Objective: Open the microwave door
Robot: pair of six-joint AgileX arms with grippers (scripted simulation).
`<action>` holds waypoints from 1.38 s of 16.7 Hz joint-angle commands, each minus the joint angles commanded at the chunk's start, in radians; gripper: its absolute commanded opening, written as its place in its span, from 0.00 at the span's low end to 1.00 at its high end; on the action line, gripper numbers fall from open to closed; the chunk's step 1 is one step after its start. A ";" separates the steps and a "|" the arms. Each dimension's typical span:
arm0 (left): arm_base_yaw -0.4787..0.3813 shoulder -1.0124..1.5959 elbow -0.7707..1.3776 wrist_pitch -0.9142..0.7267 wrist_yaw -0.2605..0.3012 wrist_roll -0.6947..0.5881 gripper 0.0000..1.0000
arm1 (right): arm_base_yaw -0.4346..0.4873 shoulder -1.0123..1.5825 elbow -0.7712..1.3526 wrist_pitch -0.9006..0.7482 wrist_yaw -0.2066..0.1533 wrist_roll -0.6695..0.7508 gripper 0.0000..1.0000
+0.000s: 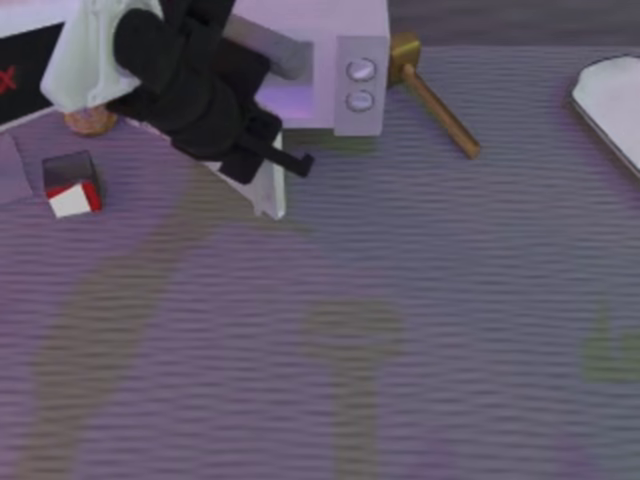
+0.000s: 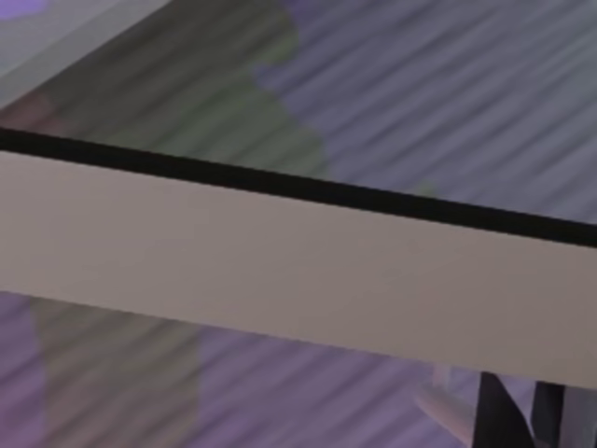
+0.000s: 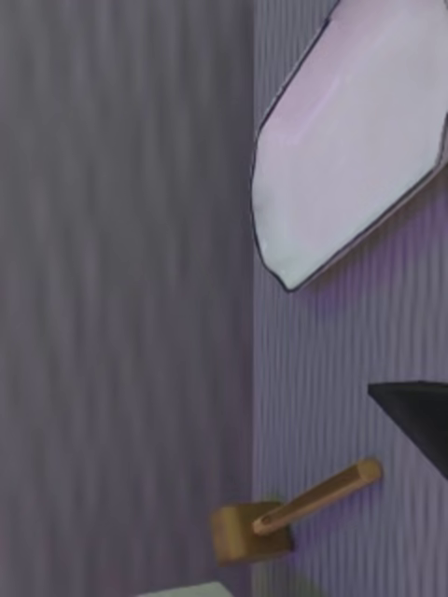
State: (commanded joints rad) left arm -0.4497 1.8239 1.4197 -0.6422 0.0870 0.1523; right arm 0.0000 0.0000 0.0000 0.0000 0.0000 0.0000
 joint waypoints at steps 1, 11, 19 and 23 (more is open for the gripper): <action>0.000 0.000 0.000 0.000 0.000 0.000 0.00 | 0.000 0.000 0.000 0.000 0.000 0.000 1.00; 0.000 0.000 0.000 0.000 0.000 0.000 0.00 | 0.000 0.000 0.000 0.000 0.000 0.000 1.00; 0.001 -0.004 -0.006 0.002 0.014 0.013 0.00 | 0.000 0.000 0.000 0.000 0.000 0.000 1.00; 0.039 -0.027 -0.050 -0.015 0.061 0.109 0.00 | 0.000 0.000 0.000 0.000 0.000 0.000 1.00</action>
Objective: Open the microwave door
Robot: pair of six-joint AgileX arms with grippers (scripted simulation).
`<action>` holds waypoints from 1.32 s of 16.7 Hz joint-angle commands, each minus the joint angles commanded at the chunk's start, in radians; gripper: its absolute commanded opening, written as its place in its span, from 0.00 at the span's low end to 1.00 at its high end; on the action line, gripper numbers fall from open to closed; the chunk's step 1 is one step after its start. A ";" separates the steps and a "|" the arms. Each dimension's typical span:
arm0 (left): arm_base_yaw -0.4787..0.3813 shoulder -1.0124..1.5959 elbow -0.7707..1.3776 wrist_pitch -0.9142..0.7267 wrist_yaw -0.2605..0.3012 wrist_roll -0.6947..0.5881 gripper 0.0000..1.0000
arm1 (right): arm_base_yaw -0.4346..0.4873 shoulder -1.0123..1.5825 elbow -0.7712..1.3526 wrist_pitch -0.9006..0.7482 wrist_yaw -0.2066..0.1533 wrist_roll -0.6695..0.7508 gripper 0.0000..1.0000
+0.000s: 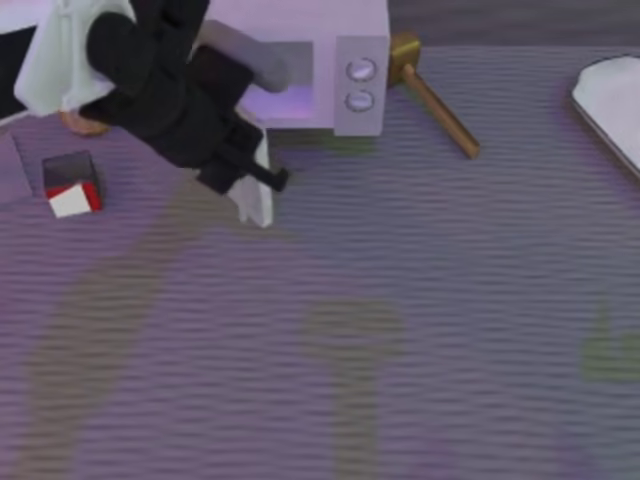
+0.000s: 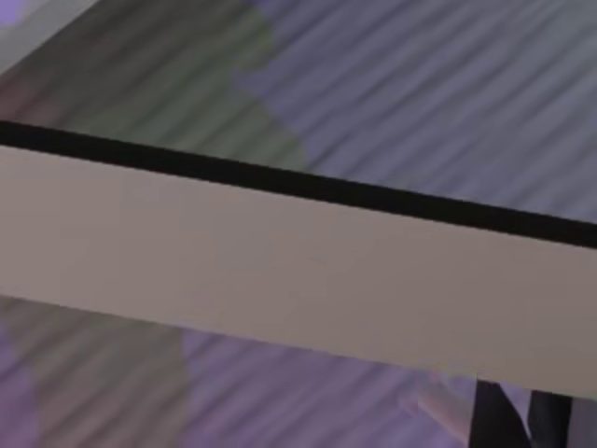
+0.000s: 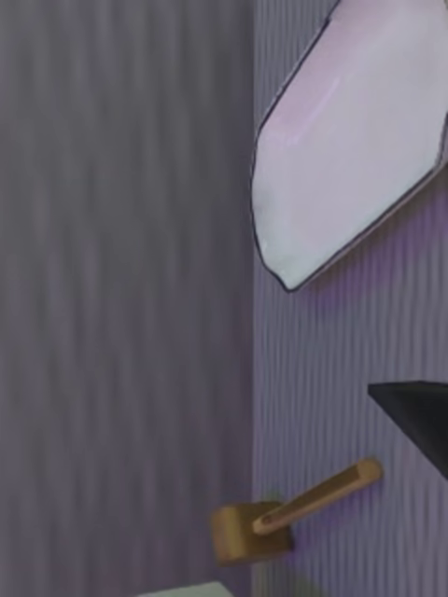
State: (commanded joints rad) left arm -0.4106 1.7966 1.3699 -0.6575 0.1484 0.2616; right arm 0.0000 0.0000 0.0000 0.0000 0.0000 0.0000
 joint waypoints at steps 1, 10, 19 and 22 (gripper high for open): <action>0.010 -0.008 -0.010 -0.003 0.013 0.026 0.00 | 0.000 0.000 0.000 0.000 0.000 0.000 1.00; 0.023 -0.027 -0.014 0.002 0.032 0.058 0.00 | 0.000 0.000 0.000 0.000 0.000 0.000 1.00; 0.023 -0.027 -0.014 0.002 0.032 0.058 0.00 | 0.000 0.000 0.000 0.000 0.000 0.000 1.00; 0.023 -0.027 -0.014 0.002 0.032 0.058 0.00 | 0.000 0.000 0.000 0.000 0.000 0.000 1.00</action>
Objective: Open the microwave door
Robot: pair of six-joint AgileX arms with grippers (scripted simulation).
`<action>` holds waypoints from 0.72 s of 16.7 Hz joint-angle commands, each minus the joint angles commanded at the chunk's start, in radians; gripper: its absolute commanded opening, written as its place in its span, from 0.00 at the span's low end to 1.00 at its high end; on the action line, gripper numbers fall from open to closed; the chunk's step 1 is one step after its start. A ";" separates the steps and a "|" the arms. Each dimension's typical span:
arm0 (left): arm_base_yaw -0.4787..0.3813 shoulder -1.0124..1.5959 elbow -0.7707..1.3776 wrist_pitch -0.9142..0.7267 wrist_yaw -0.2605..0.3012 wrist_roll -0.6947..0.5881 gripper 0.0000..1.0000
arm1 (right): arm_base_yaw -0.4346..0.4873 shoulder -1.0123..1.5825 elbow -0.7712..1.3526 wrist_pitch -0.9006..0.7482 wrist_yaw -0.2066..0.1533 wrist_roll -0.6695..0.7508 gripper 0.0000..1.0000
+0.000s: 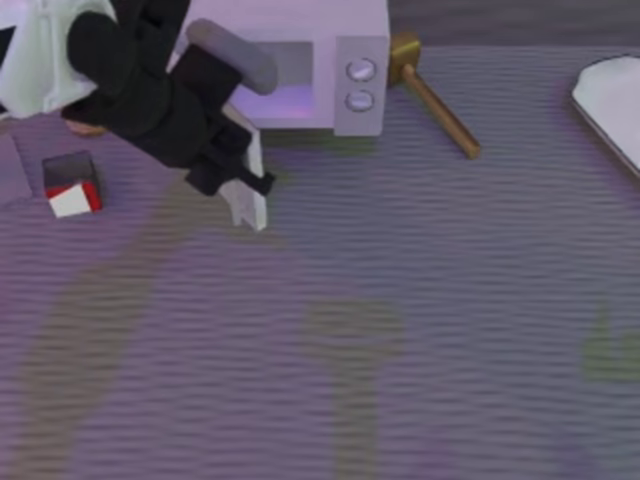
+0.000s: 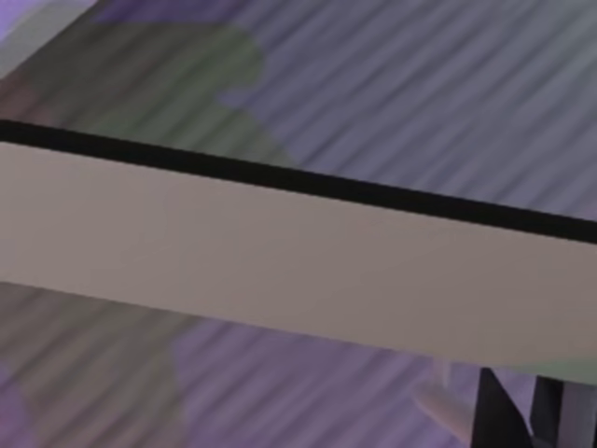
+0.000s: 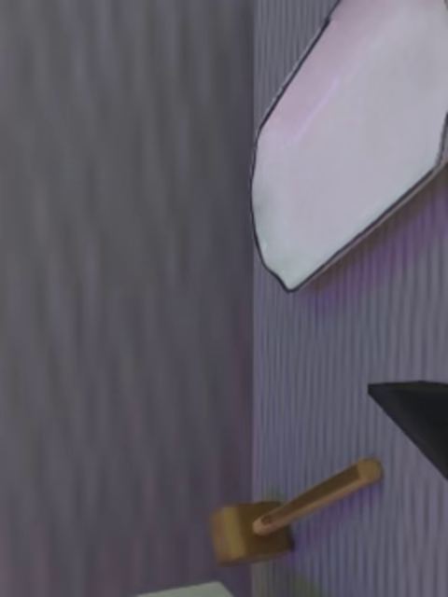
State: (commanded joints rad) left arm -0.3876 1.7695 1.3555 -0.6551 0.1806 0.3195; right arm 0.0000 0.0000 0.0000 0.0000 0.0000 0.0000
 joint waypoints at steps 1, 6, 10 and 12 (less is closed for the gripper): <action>0.000 0.000 0.000 0.000 0.000 0.000 0.00 | 0.000 0.000 0.000 0.000 0.000 0.000 1.00; 0.000 0.000 0.000 0.000 0.000 0.000 0.00 | 0.000 0.000 0.000 0.000 0.000 0.000 1.00; 0.009 -0.005 -0.004 -0.004 0.020 0.030 0.00 | 0.000 0.000 0.000 0.000 0.000 0.000 1.00; 0.025 -0.010 -0.014 -0.016 0.040 0.072 0.00 | 0.000 0.000 0.000 0.000 0.000 0.000 1.00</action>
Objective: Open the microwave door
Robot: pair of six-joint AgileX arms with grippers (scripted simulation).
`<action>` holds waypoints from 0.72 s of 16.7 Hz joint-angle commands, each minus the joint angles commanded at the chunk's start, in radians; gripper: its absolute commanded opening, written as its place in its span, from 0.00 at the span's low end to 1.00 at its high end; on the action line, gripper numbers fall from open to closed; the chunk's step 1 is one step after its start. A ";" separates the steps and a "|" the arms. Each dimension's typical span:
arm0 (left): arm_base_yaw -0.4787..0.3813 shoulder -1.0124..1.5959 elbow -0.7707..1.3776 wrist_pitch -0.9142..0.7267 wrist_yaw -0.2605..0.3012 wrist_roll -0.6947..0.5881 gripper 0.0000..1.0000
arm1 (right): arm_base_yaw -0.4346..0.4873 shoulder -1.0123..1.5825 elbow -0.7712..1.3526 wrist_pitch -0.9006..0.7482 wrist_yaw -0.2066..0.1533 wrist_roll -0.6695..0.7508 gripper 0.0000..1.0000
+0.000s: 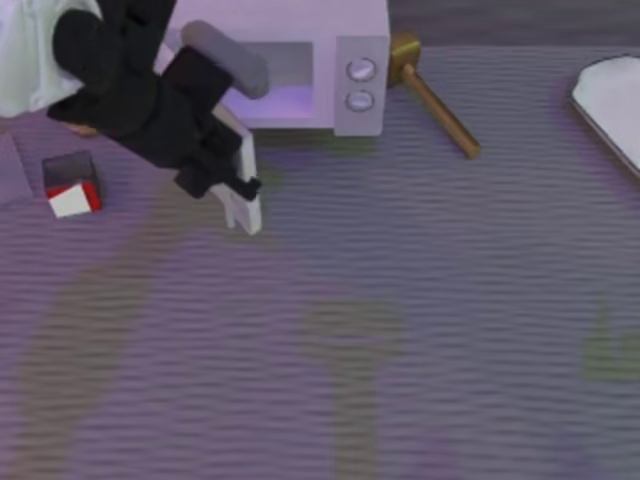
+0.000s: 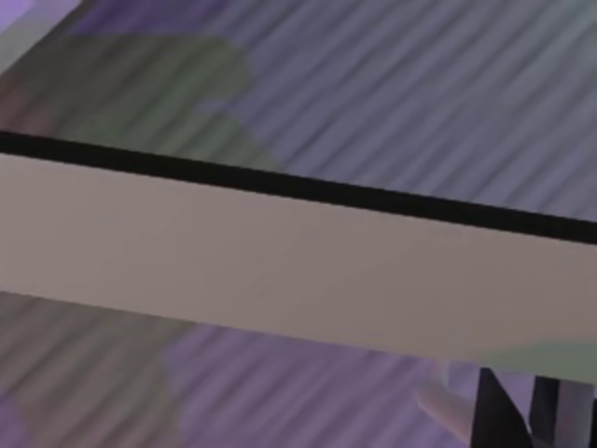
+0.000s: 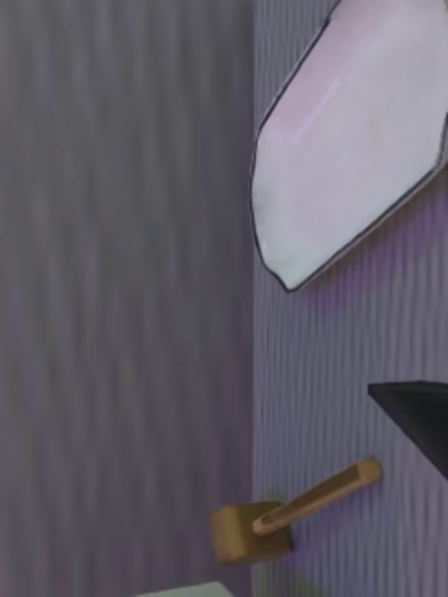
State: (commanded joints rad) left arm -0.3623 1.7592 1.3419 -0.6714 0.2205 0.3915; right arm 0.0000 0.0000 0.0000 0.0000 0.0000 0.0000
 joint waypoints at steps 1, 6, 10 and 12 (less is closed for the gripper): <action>0.012 -0.001 -0.008 -0.009 0.011 0.025 0.00 | 0.000 0.000 0.000 0.000 0.000 0.000 1.00; 0.049 -0.023 -0.021 -0.026 0.056 0.117 0.00 | 0.000 0.000 0.000 0.000 0.000 0.000 1.00; 0.049 -0.023 -0.021 -0.026 0.056 0.117 0.00 | 0.000 0.000 0.000 0.000 0.000 0.000 1.00; 0.049 -0.023 -0.021 -0.026 0.056 0.117 0.00 | 0.000 0.000 0.000 0.000 0.000 0.000 1.00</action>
State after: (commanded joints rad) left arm -0.3131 1.7359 1.3209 -0.6974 0.2769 0.5083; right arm 0.0000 0.0000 0.0000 0.0000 0.0000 0.0000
